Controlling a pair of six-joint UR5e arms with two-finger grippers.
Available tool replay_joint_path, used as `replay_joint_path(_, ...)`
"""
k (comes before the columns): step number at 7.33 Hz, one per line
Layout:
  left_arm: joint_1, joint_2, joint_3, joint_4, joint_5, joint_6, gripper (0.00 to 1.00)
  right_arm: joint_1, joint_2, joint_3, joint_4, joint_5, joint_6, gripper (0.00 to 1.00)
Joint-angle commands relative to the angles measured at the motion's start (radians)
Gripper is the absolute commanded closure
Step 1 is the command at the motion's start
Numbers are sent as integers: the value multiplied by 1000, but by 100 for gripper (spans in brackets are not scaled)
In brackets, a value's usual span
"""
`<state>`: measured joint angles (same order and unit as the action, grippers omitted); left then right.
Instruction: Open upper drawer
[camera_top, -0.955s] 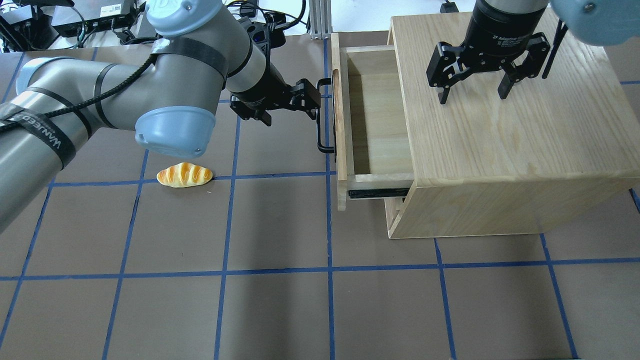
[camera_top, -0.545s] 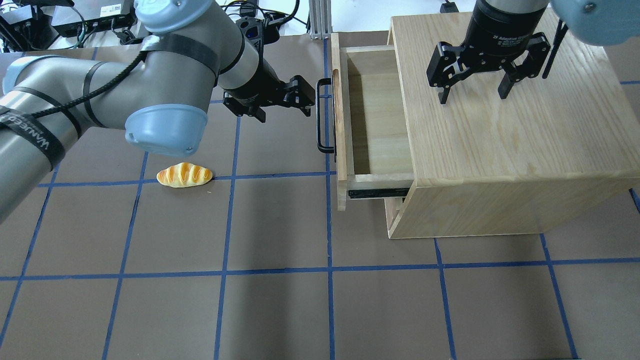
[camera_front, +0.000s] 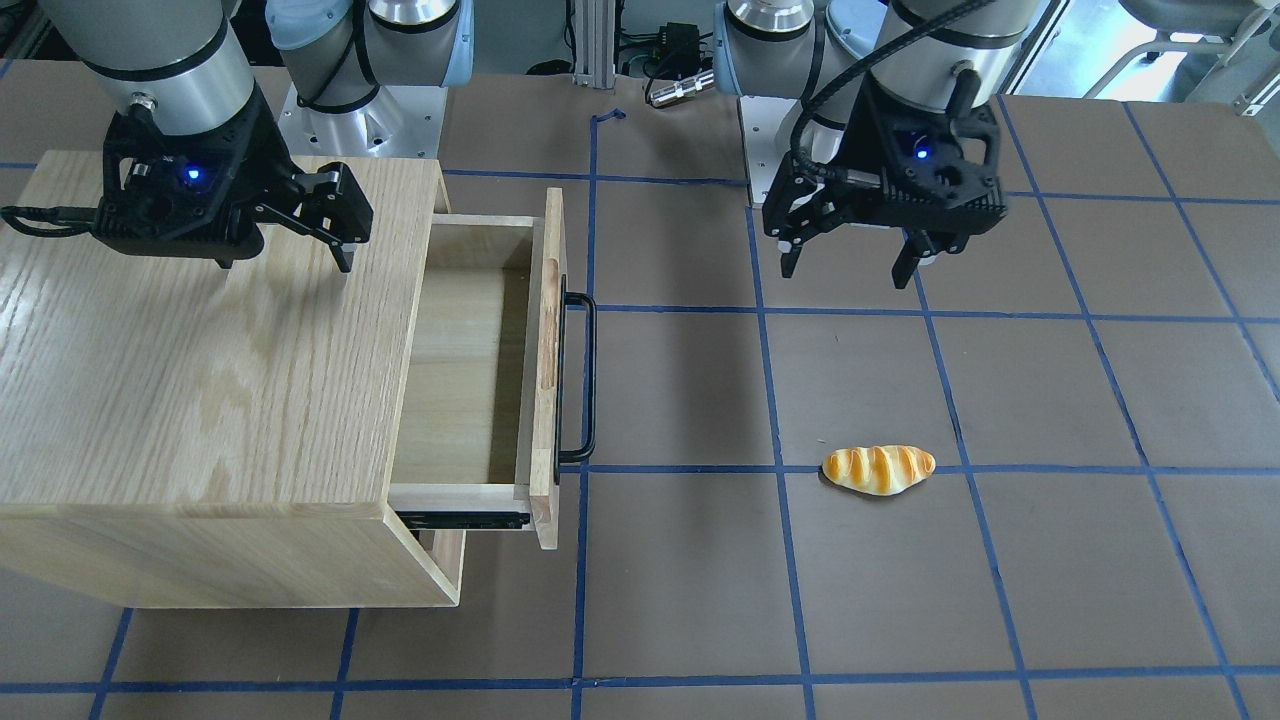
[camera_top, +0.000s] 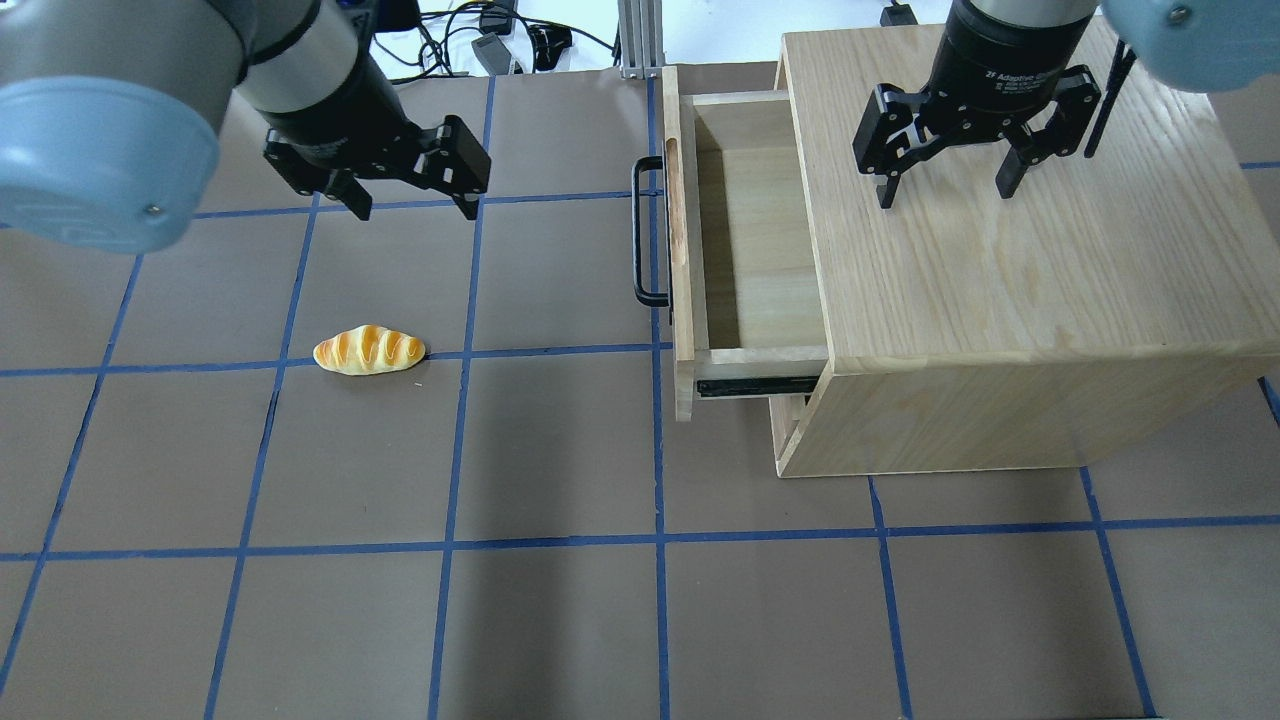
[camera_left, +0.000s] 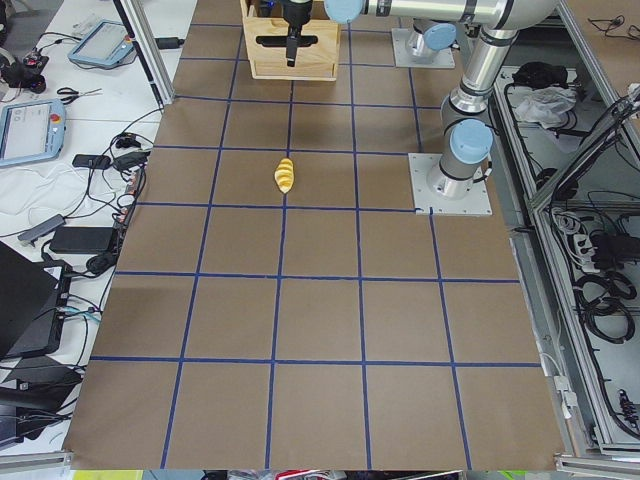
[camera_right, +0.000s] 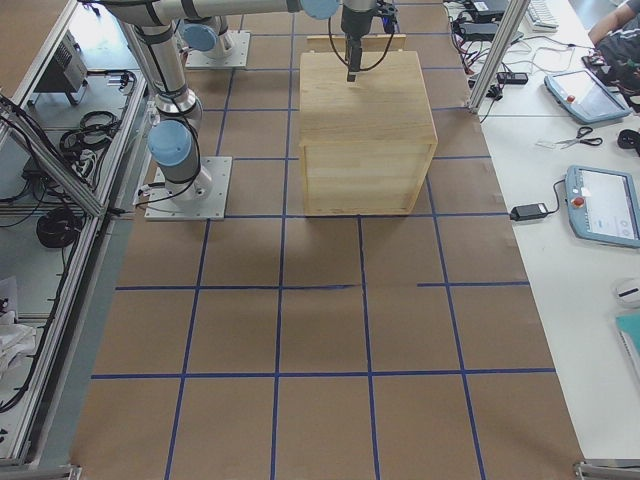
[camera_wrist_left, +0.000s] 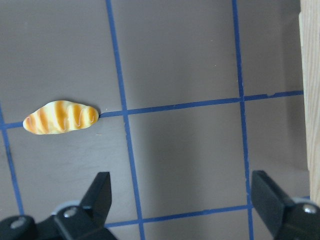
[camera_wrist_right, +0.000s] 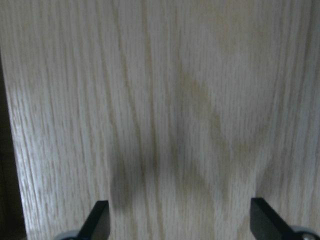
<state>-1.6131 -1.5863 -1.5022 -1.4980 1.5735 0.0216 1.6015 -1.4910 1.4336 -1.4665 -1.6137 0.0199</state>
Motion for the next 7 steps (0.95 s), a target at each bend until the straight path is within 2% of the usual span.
replay_joint_path(1,13,2,27,-41,46,3,0,-2,0,-1,0,0,-1,0)
replay_joint_path(3,18,3,27,-41,45,3,0,0,0,1,0,0,-1,0)
replay_joint_path(5,22,19,20,-44,-7,1,0,0,0,-1,0,0,0,0)
replay_joint_path(7,24,20,17,-44,0,3,0,0,0,-1,0,0,0,0)
